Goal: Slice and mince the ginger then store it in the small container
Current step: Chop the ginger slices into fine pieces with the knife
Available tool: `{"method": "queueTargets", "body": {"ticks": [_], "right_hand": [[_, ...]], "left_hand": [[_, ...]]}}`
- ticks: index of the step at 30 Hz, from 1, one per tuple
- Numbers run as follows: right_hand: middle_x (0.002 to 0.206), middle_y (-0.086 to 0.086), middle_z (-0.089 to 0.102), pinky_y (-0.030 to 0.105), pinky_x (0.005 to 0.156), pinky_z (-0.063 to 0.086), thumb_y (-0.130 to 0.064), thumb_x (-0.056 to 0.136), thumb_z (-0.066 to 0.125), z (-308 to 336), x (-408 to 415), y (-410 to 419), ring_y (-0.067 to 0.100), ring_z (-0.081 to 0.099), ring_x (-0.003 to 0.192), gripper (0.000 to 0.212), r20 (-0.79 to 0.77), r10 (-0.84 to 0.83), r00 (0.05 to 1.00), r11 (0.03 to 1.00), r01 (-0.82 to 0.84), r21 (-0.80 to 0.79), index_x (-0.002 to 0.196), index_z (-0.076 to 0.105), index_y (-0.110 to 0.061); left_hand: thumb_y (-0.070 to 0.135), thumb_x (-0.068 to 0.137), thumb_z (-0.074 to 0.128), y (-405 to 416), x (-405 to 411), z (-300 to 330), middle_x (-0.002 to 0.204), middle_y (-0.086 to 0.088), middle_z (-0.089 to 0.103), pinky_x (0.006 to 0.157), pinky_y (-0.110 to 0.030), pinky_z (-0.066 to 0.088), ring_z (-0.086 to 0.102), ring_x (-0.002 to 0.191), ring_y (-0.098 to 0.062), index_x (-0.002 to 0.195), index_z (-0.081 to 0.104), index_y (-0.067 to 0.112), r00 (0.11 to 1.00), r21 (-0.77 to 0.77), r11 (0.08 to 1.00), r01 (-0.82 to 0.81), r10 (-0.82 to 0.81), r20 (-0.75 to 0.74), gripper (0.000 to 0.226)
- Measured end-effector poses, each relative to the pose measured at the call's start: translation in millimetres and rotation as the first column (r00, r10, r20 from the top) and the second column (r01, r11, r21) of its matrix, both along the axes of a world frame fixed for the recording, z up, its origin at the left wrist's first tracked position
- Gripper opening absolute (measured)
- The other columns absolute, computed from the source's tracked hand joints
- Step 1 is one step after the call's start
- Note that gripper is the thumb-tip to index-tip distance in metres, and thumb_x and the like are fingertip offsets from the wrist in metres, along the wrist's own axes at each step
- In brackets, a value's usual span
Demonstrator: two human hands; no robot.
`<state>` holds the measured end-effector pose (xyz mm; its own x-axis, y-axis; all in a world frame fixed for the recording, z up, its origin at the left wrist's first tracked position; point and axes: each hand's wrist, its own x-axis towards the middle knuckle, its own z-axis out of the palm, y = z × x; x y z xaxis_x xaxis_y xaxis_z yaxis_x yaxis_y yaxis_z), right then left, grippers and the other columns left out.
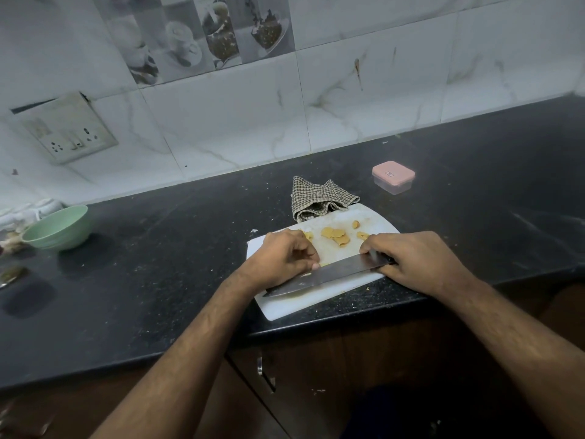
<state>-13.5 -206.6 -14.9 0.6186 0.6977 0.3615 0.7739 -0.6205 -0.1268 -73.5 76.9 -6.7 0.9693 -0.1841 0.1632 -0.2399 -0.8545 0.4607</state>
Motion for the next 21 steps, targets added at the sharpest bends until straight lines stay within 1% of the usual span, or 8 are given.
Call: {"method": "queueTargets", "body": {"ticks": [3, 5, 7, 9, 11, 14, 17, 21], "right_hand": [[0.089, -0.026, 0.066, 0.02, 0.056, 0.039, -0.031, 0.08, 0.076, 1.6, -0.6, -1.4, 0.0, 0.062, 0.075, 0.03, -0.001, -0.002, 1.0, 1.0, 0.002, -0.003, 0.104, 0.063, -0.042], [0.088, -0.026, 0.066, 0.017, 0.055, 0.034, -0.03, 0.079, 0.076, 1.3, 0.0, -1.8, 0.001, 0.063, 0.075, 0.03, -0.004, -0.005, 1.0, 1.0, 0.005, -0.002, 0.104, 0.063, -0.042], [0.089, -0.026, 0.066, 0.012, 0.055, 0.028, -0.031, 0.079, 0.076, 1.1, 0.0, -0.6, 0.0, 0.063, 0.075, 0.03, -0.001, -0.001, 1.0, 1.0, 0.001, -0.009, 0.103, 0.063, -0.042], [0.091, -0.026, 0.067, 0.009, 0.055, 0.025, -0.033, 0.08, 0.075, 0.8, -0.1, 0.1, 0.0, 0.063, 0.076, 0.028, 0.001, 0.005, 1.0, 1.0, -0.005, -0.015, 0.102, 0.062, -0.042], [0.091, -0.026, 0.067, 0.012, 0.055, 0.028, -0.033, 0.08, 0.076, 1.0, 0.2, -1.8, 0.0, 0.064, 0.077, 0.027, 0.0, 0.003, 1.0, 1.0, -0.003, -0.007, 0.101, 0.061, -0.042], [0.088, -0.026, 0.067, 0.014, 0.054, 0.029, -0.034, 0.08, 0.078, 2.1, -0.6, -2.8, 0.001, 0.063, 0.075, 0.029, 0.006, -0.008, 1.0, 1.0, 0.008, -0.003, 0.103, 0.063, -0.042], [0.088, -0.026, 0.067, 0.016, 0.054, 0.03, -0.035, 0.081, 0.076, 4.0, -2.3, 0.0, 0.001, 0.063, 0.075, 0.028, 0.007, -0.014, 1.0, 1.0, 0.014, -0.009, 0.105, 0.064, -0.042], [0.089, -0.026, 0.067, 0.021, 0.059, 0.038, -0.037, 0.084, 0.074, 4.0, -1.4, 0.3, 0.0, 0.063, 0.078, 0.027, 0.002, -0.022, 1.0, 1.0, 0.022, -0.022, 0.108, 0.063, -0.043]], "left_hand": [[0.024, 0.086, 0.08, -7.0, 3.3, 3.4, 0.089, 0.013, 0.068, 0.084, -0.03, 0.052, 0.062, 0.089, -0.005, 0.082, 0.076, 0.028, 0.999, -0.002, 1.0, -0.005, 0.005, -0.049, 0.007], [0.024, 0.089, 0.077, -9.9, 2.8, 5.9, 0.089, 0.014, 0.067, 0.086, -0.029, 0.048, 0.062, 0.087, -0.003, 0.081, 0.075, 0.028, 0.998, 0.009, 1.0, -0.03, 0.031, -0.058, 0.008], [0.026, 0.09, 0.075, -6.8, 1.1, 8.8, 0.089, 0.014, 0.067, 0.093, -0.034, 0.047, 0.06, 0.088, -0.003, 0.082, 0.074, 0.025, 0.995, 0.03, 0.994, -0.102, 0.102, -0.008, 0.008], [0.031, 0.09, 0.076, 1.8, 1.2, 12.3, 0.088, 0.015, 0.065, 0.095, -0.04, 0.048, 0.058, 0.085, -0.001, 0.083, 0.073, 0.026, 0.978, 0.011, 0.98, -0.197, 0.195, 0.068, 0.01], [0.039, 0.085, 0.081, 9.6, 4.5, 14.2, 0.084, 0.016, 0.063, 0.094, -0.044, 0.048, 0.057, 0.081, -0.001, 0.078, 0.069, 0.029, 0.948, 0.019, 0.955, -0.294, 0.289, 0.133, 0.017], [0.045, 0.08, 0.084, 15.5, 7.6, 15.0, 0.078, 0.014, 0.064, 0.091, -0.043, 0.046, 0.058, 0.078, -0.004, 0.072, 0.065, 0.028, 0.896, -0.005, 0.908, -0.418, 0.413, 0.165, 0.027], [0.037, 0.09, 0.077, 15.3, -0.9, 18.0, 0.081, 0.014, 0.07, 0.083, -0.037, 0.053, 0.063, 0.079, -0.005, 0.079, 0.074, 0.027, 0.924, -0.115, 0.931, -0.348, 0.361, 0.127, 0.015], [0.044, 0.088, 0.077, 4.0, -24.8, 23.9, 0.086, 0.014, 0.074, 0.072, -0.022, 0.052, 0.065, 0.077, -0.009, 0.078, 0.077, 0.027, 0.979, -0.214, 0.955, -0.205, 0.204, -0.024, 0.02]]}}
